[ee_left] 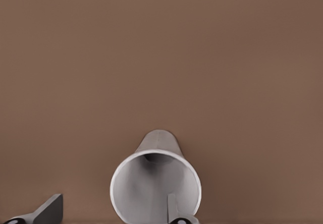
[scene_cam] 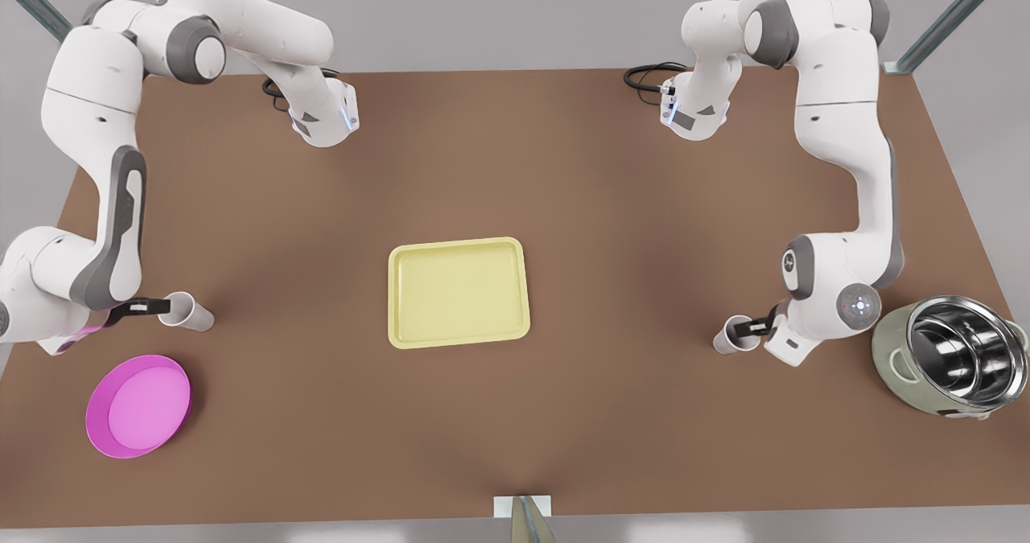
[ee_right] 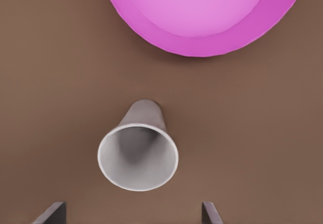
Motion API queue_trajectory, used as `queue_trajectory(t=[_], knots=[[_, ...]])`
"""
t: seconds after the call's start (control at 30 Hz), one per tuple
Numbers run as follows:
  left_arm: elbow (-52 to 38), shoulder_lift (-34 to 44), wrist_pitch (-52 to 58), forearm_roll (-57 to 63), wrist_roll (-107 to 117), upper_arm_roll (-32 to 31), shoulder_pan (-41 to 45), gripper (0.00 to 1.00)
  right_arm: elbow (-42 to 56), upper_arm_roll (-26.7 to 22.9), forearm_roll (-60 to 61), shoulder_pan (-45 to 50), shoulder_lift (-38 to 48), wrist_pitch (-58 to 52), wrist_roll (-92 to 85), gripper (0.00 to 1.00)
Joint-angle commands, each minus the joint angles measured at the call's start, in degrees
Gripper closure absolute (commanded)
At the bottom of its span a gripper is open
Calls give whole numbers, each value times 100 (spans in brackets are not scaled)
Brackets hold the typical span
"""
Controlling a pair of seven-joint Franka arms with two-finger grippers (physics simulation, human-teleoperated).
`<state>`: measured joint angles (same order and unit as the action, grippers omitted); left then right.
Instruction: Use both arms to respectively pick up the white IKEA cups from the middle-left and middle-right positions, then place the white IKEA cups onto the middle-middle tray, ensuring that the cups remain upright and do not tip over
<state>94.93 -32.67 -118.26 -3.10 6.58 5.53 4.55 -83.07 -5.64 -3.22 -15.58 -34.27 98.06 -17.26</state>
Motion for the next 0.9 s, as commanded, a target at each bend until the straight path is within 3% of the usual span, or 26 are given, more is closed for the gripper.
queue_trajectory(t=[0.0, 0.13, 0.17, 0.23, 0.37, 0.4, 0.53, 0.67, 0.77, 0.87], knots=[[52, -38, -241, 11, -78, 0, -6, 0, -157, 1, 58, -68, 25, 723, -1139, 0], [52, -240, -267, -147, -69, 0, -94, 1, -623, 1, 155, -138, 175, 1206, -1412, 0], [52, -258, -276, -156, -69, 0, -94, 8, -632, 1, 155, -156, 166, 1224, -1420, 0], [52, -284, -276, -445, -69, 0, -94, 33, -773, 1, 155, -209, 140, 1356, -1421, 0], [43, -337, -285, -1043, -69, 0, -94, 45, -773, 1, 217, -209, -10, 1435, -1420, 0], [43, -337, -276, -1035, -87, 0, -94, 57, -773, 1, 225, -209, -71, 1435, -1412, 0], [-19, -293, -276, -886, -122, -17, -68, 79, -773, -8, 225, -297, -247, 1435, -1403, 0], [-511, -284, 31, -595, 861, -316, 99, 79, -773, 1, 234, -341, -353, 1453, -1403, 0], [-1029, -258, 629, -560, 2865, -1336, 248, 79, -764, 1, 331, -332, -370, 1453, -1403, 0], [-1117, -275, 743, -464, 3507, -1520, 723, 79, -737, 1, 357, -314, -476, 1532, -1394, 10]])
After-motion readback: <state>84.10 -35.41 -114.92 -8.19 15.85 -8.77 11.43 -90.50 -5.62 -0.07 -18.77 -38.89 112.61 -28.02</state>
